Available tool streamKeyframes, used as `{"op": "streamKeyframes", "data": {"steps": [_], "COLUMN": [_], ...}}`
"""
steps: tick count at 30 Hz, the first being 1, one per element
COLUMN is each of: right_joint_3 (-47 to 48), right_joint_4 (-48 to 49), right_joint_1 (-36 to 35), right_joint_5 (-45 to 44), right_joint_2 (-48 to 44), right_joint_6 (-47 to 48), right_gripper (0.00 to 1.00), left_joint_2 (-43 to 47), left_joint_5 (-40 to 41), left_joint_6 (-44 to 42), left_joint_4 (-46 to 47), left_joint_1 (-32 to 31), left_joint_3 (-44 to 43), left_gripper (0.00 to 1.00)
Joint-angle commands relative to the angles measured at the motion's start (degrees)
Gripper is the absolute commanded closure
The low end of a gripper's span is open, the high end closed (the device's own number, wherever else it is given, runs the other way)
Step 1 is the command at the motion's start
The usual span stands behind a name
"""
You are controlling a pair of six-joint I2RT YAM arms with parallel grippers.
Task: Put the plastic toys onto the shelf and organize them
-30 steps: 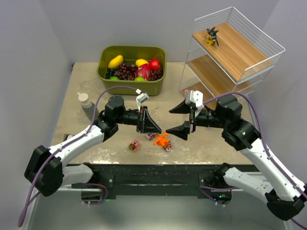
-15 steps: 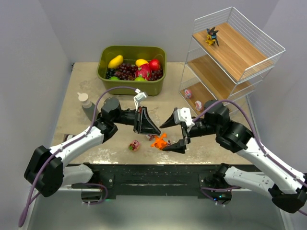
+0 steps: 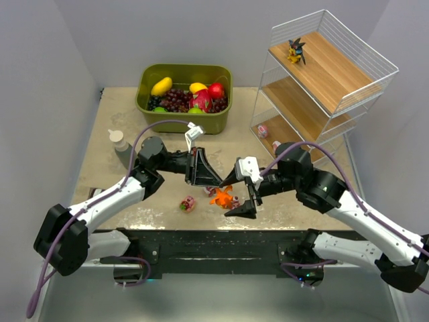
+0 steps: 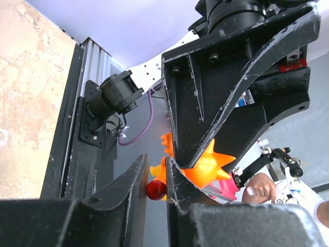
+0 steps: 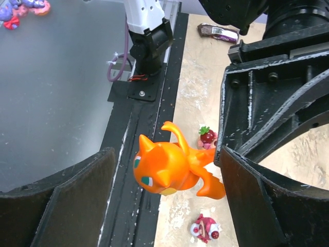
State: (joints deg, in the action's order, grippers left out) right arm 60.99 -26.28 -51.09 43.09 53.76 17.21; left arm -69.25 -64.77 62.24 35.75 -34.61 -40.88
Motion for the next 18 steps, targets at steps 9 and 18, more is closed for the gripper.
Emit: {"op": "streamKeyframes", "data": {"steps": [9,18], "right_joint_3": [1.4,1.8], "right_joint_4": [-0.5,0.0], "right_joint_1": [-0.8,-0.9], "right_joint_5": [-2.6,-4.1], "right_joint_2": [0.3,0.6], "right_joint_6": [0.5,-0.7], "right_gripper": [0.35,0.72], "left_joint_2": [1.1,1.1], "left_joint_5": [-1.3,-1.3], "left_joint_6": [4.7,6.1], "left_joint_4": [6.7,8.4], "left_joint_1": [0.2,0.3], "left_joint_3": [-1.4,-0.9], "left_gripper": [1.00,1.00]}}
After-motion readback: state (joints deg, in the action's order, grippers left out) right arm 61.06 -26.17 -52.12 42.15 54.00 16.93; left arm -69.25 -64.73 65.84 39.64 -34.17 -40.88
